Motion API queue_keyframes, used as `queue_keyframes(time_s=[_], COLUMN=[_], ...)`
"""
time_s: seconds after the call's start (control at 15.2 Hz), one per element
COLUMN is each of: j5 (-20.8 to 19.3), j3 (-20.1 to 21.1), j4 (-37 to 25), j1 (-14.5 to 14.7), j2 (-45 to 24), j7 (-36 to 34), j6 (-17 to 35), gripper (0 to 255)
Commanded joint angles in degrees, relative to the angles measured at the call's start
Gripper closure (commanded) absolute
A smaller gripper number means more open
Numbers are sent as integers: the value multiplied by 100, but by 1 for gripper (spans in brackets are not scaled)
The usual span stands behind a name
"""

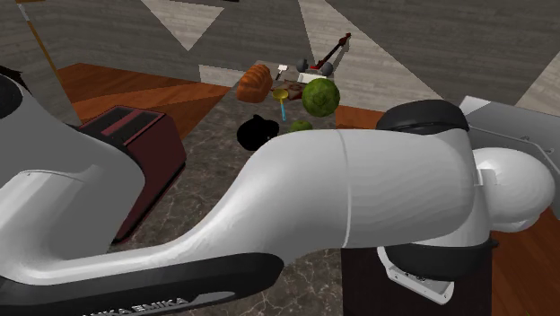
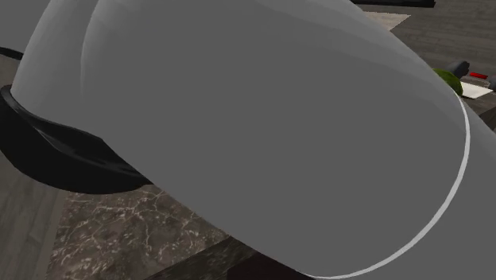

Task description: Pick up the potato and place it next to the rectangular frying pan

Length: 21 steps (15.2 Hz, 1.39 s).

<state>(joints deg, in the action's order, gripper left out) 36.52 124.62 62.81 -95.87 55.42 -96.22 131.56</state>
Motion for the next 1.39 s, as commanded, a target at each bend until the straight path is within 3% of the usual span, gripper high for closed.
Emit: queue_keyframes(time_s=[0.0, 1.32], j5=[37, 385], j3=[49, 429], j4=[-15, 516], j1=[-31, -2], j2=[95, 638], j7=[-11, 130], j6=[84, 1079], gripper=[255, 255])
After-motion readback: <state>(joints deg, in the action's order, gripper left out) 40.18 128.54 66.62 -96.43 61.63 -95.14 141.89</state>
